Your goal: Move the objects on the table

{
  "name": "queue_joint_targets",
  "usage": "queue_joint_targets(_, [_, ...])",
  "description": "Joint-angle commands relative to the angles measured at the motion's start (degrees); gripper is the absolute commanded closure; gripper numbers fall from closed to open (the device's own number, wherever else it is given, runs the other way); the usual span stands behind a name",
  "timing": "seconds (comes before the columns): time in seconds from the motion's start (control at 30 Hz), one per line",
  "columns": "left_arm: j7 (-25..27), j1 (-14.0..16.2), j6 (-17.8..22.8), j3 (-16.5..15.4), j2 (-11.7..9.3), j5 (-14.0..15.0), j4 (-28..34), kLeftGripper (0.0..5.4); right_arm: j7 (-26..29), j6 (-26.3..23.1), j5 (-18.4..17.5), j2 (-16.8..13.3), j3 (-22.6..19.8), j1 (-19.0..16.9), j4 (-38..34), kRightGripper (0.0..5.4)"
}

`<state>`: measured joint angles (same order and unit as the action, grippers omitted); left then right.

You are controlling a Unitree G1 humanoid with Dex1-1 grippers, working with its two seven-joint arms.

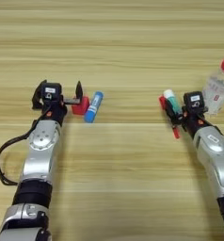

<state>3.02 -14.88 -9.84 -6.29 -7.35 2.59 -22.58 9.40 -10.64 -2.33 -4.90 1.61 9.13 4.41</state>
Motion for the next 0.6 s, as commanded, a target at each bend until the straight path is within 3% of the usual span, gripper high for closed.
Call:
queue_joint_targets(0.03, [0.20, -0.43, 0.06, 0.23, 0.12, -0.06, 0.29, 0.00, 0.41, 0.25, -0.44, 0.04, -0.02, 0.11, -0.64, 1.30])
queue_joint_targets(0.4, [1.22, -0.34, 0.41, 1.00, 0.05, -0.17, 0.26, 0.00, 0.78, 0.21, -0.58, 0.15, 0.07, 0.10, -0.64, 0.09])
queue_joint_targets(0.6, [3.95, 0.58, 0.98, 3.90, 0.16, -0.99, 0.93, 0.00, 1.03, 0.23, -0.50, 0.24, 0.07, 0.07, -0.66, 0.04])
